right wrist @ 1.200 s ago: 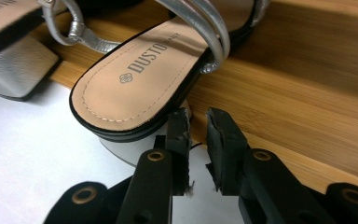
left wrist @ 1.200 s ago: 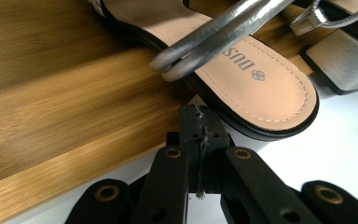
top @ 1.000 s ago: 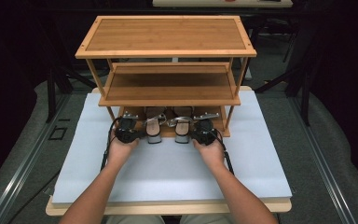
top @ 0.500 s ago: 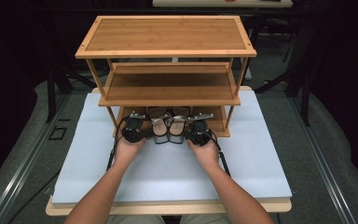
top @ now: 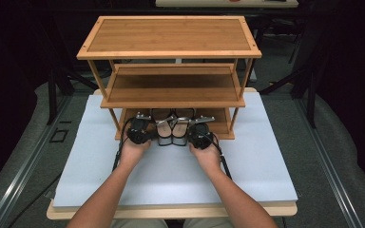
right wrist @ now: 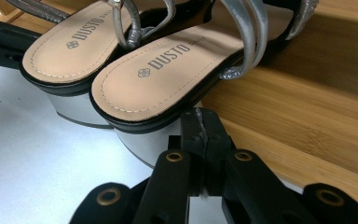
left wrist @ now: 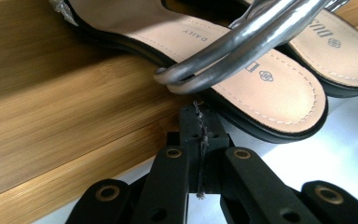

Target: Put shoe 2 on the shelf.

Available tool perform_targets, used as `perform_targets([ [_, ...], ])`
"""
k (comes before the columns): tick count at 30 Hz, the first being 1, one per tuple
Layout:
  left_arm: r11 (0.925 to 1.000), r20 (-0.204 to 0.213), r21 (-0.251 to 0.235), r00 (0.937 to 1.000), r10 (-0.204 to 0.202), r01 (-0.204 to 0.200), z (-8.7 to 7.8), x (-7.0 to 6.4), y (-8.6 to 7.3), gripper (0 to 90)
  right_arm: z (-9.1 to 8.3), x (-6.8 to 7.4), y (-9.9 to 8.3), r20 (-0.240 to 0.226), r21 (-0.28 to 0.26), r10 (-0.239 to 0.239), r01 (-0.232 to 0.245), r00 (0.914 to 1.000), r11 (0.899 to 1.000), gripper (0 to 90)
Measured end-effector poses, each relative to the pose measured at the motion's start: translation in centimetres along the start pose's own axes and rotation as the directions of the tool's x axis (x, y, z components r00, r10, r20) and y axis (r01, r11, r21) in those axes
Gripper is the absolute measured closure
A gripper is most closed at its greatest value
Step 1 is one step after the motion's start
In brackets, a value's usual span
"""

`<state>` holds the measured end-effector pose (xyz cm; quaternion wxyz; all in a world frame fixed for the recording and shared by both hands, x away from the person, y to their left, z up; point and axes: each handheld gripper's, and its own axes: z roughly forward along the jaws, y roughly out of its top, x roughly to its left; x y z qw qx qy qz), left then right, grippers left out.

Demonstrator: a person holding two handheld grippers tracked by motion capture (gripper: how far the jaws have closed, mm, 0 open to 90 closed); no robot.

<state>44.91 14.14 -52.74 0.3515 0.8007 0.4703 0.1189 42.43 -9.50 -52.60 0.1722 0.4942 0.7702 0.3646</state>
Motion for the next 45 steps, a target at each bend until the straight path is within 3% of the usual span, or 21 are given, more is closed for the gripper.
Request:
perform_targets([
  [9, 0.9999, 0.014, 0.010, 0.9998, -0.011, 0.011, 0.2, 0.5, -0.3, 90.0, 0.0, -0.1, -0.1, 0.025, 0.010, -0.001, 0.001, 0.9997, 1.000, 87.6],
  [15, 0.9998, 0.023, 0.007, 0.9996, -0.018, 0.018, 0.2, 0.6, -0.3, 90.0, 0.0, -0.7, -0.3, -0.009, 0.004, 0.009, -0.009, 0.9999, 1.000, 82.3],
  [18, 0.9997, 0.029, 0.013, 0.9994, -0.021, 0.021, 0.2, 0.7, -0.3, 89.8, 0.0, -0.7, -0.3, 0.014, 0.005, 0.009, -0.009, 0.9999, 1.000, 80.2],
  [22, 0.9999, 0.035, 0.006, 0.9993, -0.016, 0.015, 0.0, 0.7, -0.4, 89.5, -0.2, -1.0, -0.3, -0.017, 0.010, 0.010, -0.010, 0.9998, 1.000, 78.2],
  [23, 0.9999, 0.036, 0.003, 0.9993, -0.013, 0.013, -0.2, 0.7, -0.4, 89.5, -0.3, -1.0, -0.4, -0.003, 0.006, 0.011, -0.011, 0.9999, 1.000, 77.9],
  [24, 0.9999, 0.036, 0.003, 0.9993, -0.011, 0.011, -0.3, 0.7, -0.4, 89.5, -0.5, -1.0, -0.4, 0.021, 0.009, 0.004, -0.004, 0.9998, 1.000, 77.3],
  [27, 1.0000, 0.041, -0.006, 0.9992, -0.005, 0.006, -1.0, 0.7, -0.7, 89.4, -1.1, -1.4, -0.7, -0.014, 0.013, -0.011, 0.011, 0.9998, 1.000, 75.8],
  [30, 0.9998, 0.045, -0.015, 0.9989, -0.009, 0.010, -1.8, 1.0, -1.0, 89.4, -1.9, -1.8, -1.0, 0.003, 0.024, -0.006, 0.006, 1.0000, 1.000, 73.7],
  [33, 0.9996, 0.046, -0.023, 0.9988, -0.017, 0.018, -2.7, 1.5, -1.5, 88.7, -2.6, -2.4, -1.3, -0.039, 0.040, -0.015, 0.016, 0.9991, 0.999, 71.1],
  [34, 0.9994, 0.049, -0.028, 0.9986, -0.021, 0.022, -3.0, 1.7, -1.7, 88.8, -2.9, -2.5, -1.4, -0.039, 0.038, -0.021, 0.023, 0.9990, 0.999, 70.4],
  [36, 0.9991, 0.051, -0.034, 0.9984, -0.024, 0.026, -3.3, 1.8, -1.8, 88.3, -3.6, -2.5, -1.8, 0.004, 0.041, -0.021, 0.021, 0.9998, 0.999, 69.1],
  [38, 0.9988, 0.044, -0.043, 0.9988, -0.021, 0.023, -4.3, 2.3, -2.4, 87.7, -4.1, -2.9, -2.1, -0.033, 0.041, -0.024, 0.025, 0.9992, 0.999, 67.0],
  [40, 0.9987, 0.042, -0.047, 0.9989, -0.017, 0.019, -5.0, 2.5, -2.8, 86.8, -4.8, -3.1, -2.5, -0.007, 0.046, -0.028, 0.029, 0.9996, 0.999, 65.0],
  [45, 0.9971, 0.038, -0.066, 0.9987, -0.035, 0.038, -6.7, 3.3, -3.9, 81.2, -6.2, -4.1, -3.3, -0.016, 0.050, -0.031, 0.031, 0.9994, 0.998, 60.1],
])
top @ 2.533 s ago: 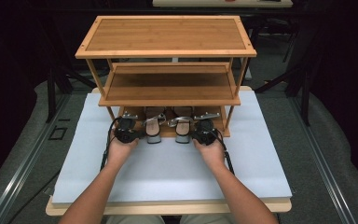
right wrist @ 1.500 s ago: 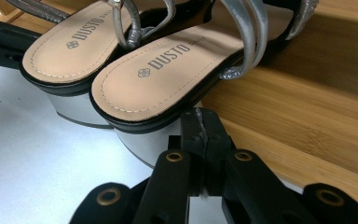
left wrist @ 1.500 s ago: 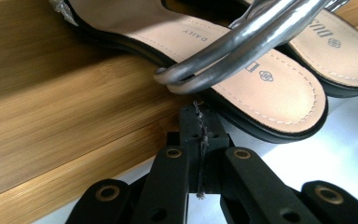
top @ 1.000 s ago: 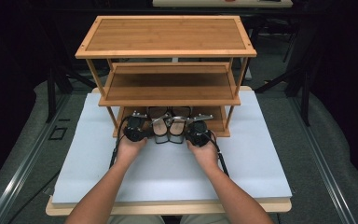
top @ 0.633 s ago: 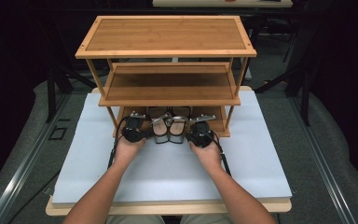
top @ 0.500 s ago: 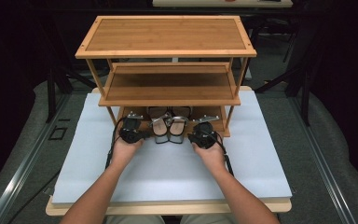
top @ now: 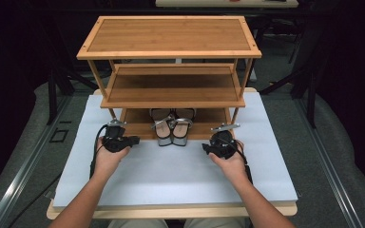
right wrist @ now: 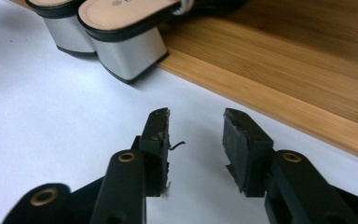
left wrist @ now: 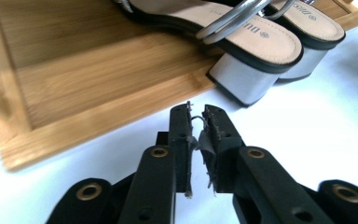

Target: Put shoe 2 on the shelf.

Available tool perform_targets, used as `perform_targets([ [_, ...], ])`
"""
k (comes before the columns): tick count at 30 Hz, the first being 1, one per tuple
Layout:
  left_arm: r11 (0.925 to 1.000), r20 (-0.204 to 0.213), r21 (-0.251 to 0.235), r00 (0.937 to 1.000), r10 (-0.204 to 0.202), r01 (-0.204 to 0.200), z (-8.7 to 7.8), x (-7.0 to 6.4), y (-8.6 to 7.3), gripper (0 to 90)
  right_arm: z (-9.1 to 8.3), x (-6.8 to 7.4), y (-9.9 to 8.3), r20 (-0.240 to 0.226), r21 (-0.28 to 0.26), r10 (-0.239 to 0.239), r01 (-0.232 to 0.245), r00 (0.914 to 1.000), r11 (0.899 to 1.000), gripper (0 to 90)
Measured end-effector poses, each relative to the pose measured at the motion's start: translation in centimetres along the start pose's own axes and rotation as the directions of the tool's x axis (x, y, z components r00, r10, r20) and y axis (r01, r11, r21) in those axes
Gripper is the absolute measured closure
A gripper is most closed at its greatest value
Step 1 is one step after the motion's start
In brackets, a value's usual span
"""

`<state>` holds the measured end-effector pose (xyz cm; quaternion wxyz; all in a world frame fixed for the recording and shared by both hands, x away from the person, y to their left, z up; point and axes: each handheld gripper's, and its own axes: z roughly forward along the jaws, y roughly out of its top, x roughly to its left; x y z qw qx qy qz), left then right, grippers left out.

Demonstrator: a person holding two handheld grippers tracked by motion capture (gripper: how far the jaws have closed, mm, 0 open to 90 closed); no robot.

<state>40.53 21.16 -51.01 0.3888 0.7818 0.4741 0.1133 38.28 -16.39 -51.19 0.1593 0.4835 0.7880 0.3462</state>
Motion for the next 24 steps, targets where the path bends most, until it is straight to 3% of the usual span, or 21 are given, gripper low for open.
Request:
perform_targets([
  [1, 1.0000, 0.001, -0.004, 1.0000, 0.001, -0.001, -0.3, 0.1, -0.2, 79.8, -0.2, -0.2, -0.1, -0.026, -0.002, 0.001, -0.001, 0.9997, 1.000, 58.7],
  [3, 1.0000, -0.002, -0.008, 1.0000, 0.001, -0.001, -0.7, 0.2, -0.4, 78.6, -0.4, -0.3, -0.3, -0.008, -0.001, 0.005, -0.005, 1.0000, 1.000, 57.4],
  [6, 0.9998, 0.007, -0.021, 1.0000, -0.002, 0.002, -2.0, 0.4, -1.2, 72.8, -1.5, -0.9, -1.2, -0.035, -0.004, 0.011, -0.012, 0.9993, 1.000, 53.0],
  [9, 0.9994, 0.009, -0.032, 0.9999, -0.009, 0.009, -2.7, 0.4, -1.8, 67.3, -2.1, -1.0, -1.7, -0.018, -0.006, 0.028, -0.028, 0.9994, 1.000, 51.1],
  [11, 0.9990, 0.019, -0.042, 0.9997, -0.014, 0.014, -3.5, 0.4, -2.6, 64.1, -3.0, -1.3, -2.6, -0.049, -0.017, 0.052, -0.053, 0.9974, 0.998, 49.2],
  [14, 0.9986, 0.026, -0.046, 0.9994, -0.024, 0.025, -4.3, 0.3, -3.4, 58.0, -4.1, -1.5, -3.4, -0.056, -0.040, 0.068, -0.070, 0.9961, 0.997, 47.6],
  [17, 0.9983, 0.036, -0.045, 0.9986, -0.037, 0.039, -5.2, 0.4, -4.4, 50.1, -5.1, -1.7, -4.2, -0.046, -0.074, 0.075, -0.078, 0.9962, 0.994, 46.1],
  [21, 0.9973, 0.038, -0.052, 0.9980, -0.051, 0.053, -6.1, 0.4, -5.6, 46.7, -6.2, -1.8, -5.3, -0.040, -0.091, 0.078, -0.081, 0.9961, 0.993, 45.3],
  [23, 0.9957, 0.022, -0.064, 0.9976, -0.065, 0.066, -6.7, 0.7, -6.7, 45.9, -6.7, -1.8, -6.4, -0.002, -0.097, 0.095, -0.095, 0.9955, 0.991, 45.0],
  [24, 0.9945, 0.018, -0.074, 0.9971, -0.073, 0.075, -6.7, 0.9, -7.2, 45.6, -6.8, -1.9, -6.7, -0.042, -0.104, 0.093, -0.096, 0.9948, 0.990, 45.0],
])
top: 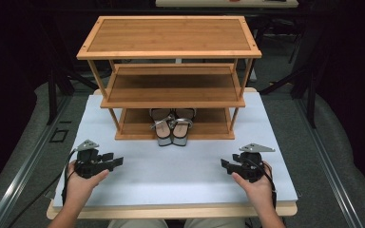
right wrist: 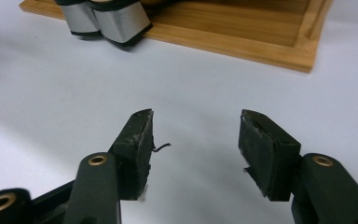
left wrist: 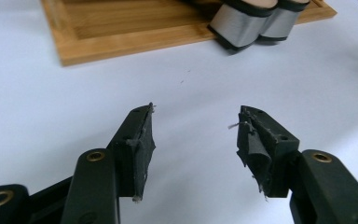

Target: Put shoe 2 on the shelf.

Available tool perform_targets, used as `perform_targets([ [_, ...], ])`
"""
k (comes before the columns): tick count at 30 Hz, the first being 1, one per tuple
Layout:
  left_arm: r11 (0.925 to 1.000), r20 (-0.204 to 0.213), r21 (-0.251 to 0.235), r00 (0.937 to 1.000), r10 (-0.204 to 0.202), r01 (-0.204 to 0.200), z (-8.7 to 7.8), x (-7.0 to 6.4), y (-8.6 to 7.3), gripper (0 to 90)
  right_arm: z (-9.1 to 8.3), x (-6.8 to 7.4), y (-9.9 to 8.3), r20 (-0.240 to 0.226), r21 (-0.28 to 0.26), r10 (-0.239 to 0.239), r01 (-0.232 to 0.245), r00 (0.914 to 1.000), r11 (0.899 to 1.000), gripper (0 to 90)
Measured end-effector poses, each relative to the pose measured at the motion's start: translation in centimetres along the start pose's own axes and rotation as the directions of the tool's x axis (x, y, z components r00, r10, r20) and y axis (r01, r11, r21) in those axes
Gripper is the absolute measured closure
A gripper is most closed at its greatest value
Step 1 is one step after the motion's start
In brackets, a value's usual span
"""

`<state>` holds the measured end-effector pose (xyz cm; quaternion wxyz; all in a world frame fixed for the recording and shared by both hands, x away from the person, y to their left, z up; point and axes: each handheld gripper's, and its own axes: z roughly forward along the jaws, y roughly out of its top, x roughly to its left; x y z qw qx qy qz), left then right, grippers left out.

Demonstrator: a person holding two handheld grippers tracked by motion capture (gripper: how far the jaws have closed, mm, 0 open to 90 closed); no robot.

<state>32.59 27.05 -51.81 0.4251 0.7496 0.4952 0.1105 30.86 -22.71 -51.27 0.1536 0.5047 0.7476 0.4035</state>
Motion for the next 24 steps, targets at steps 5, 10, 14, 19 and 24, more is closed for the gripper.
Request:
perform_targets([
  [5, 0.9999, -0.019, -0.010, 0.9998, -0.007, 0.007, 0.4, 0.5, -1.4, 44.4, 0.3, 0.5, -1.7, 0.113, -0.004, -0.011, 0.012, 0.9935, 1.000, 44.8],
  [10, 0.9986, -0.038, 0.027, 0.9982, 0.047, -0.046, 1.1, 0.5, -2.7, 44.3, 1.0, 0.5, -2.9, 0.108, -0.019, -0.038, 0.040, 0.9934, 0.999, 44.8],
  [14, 0.9950, -0.048, 0.042, 0.9945, 0.093, -0.091, 1.9, 0.1, -3.0, 44.4, 2.0, 0.4, -3.9, 0.084, 0.016, -0.036, 0.034, 0.9959, 0.999, 44.6],
  [19, 0.9904, -0.038, 0.060, 0.9912, 0.127, -0.125, 2.4, -0.5, -3.2, 43.9, 2.4, 0.9, -4.3, 0.122, 0.015, -0.053, 0.051, 0.9912, 0.999, 44.6],
  [24, 0.9868, -0.032, 0.073, 0.9886, 0.147, -0.145, 2.8, -0.8, -3.4, 42.9, 2.5, 1.2, -4.5, 0.121, -0.001, -0.064, 0.064, 0.9907, 0.998, 44.3],
])
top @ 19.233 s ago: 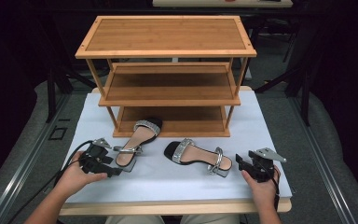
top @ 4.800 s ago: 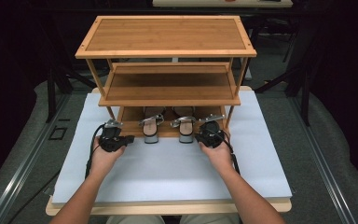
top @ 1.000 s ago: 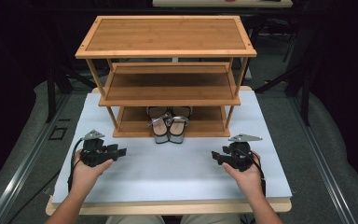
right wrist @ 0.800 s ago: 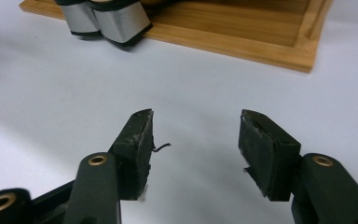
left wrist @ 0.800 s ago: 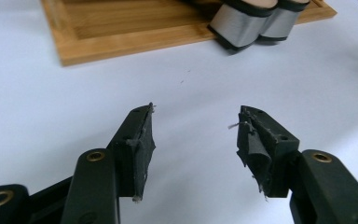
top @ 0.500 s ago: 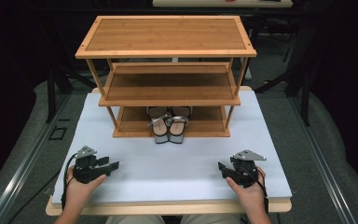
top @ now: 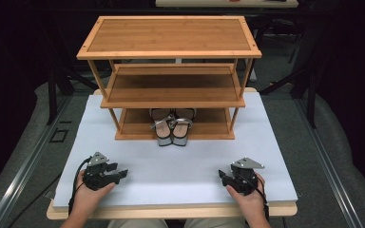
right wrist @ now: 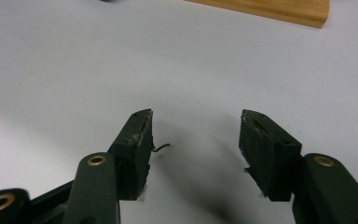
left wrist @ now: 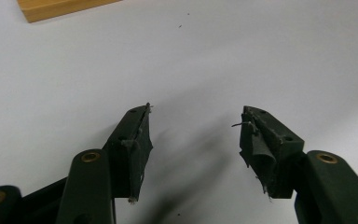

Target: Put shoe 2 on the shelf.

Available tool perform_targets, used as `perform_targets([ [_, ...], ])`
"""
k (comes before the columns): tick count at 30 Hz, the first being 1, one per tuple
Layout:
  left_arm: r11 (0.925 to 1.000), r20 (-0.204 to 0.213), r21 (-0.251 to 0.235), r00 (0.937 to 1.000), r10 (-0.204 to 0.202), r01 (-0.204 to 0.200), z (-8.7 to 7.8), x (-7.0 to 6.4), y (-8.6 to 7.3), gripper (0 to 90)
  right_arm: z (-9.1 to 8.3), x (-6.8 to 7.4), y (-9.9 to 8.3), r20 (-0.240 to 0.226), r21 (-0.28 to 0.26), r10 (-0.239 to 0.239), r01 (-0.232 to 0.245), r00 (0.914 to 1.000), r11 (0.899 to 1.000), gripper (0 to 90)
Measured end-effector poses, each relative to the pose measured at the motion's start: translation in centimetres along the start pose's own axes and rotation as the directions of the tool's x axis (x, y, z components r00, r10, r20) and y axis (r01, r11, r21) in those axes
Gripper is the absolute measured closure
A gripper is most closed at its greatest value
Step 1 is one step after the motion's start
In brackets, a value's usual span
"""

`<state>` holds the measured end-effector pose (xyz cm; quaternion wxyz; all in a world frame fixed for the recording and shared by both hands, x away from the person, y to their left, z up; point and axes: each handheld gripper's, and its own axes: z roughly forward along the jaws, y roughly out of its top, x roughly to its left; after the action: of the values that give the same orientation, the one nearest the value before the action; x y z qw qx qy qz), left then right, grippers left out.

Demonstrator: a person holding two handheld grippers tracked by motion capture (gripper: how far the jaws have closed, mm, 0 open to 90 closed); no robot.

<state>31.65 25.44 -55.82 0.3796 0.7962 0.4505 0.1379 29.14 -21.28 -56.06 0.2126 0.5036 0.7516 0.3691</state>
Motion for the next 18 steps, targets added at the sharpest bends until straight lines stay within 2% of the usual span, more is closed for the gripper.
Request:
perform_targets([
  [1, 1.0000, -0.004, 0.001, 1.0000, 0.002, -0.002, 0.13, -0.14, -0.02, 42.2, 0.06, 0.09, -0.04, 0.008, -0.004, 0.001, -0.001, 1.0000, 1.000, 44.2],
  [5, 1.0000, -0.005, 0.001, 1.0000, 0.004, -0.004, 0.17, -0.25, -0.11, 40.6, 0.24, 0.15, -0.12, -0.007, 0.005, -0.013, 0.013, 0.9999, 1.000, 43.5],
  [6, 1.0000, -0.007, 0.000, 1.0000, 0.005, -0.005, 0.20, -0.32, -0.15, 40.6, 0.32, 0.21, -0.21, 0.015, 0.010, -0.026, 0.026, 0.9995, 1.000, 43.2],
  [16, 0.9999, -0.009, 0.000, 0.9999, 0.014, -0.014, 0.34, -0.34, -0.06, 40.1, 0.16, 0.01, -0.34, 0.012, 0.022, -0.026, 0.026, 0.9996, 0.999, 43.2],
  [18, 0.9999, -0.006, -0.001, 0.9999, 0.014, -0.014, 0.41, -0.36, 0.00, 39.9, 0.25, 0.07, -0.41, 0.013, 0.003, -0.015, 0.015, 0.9998, 1.000, 43.2],
])
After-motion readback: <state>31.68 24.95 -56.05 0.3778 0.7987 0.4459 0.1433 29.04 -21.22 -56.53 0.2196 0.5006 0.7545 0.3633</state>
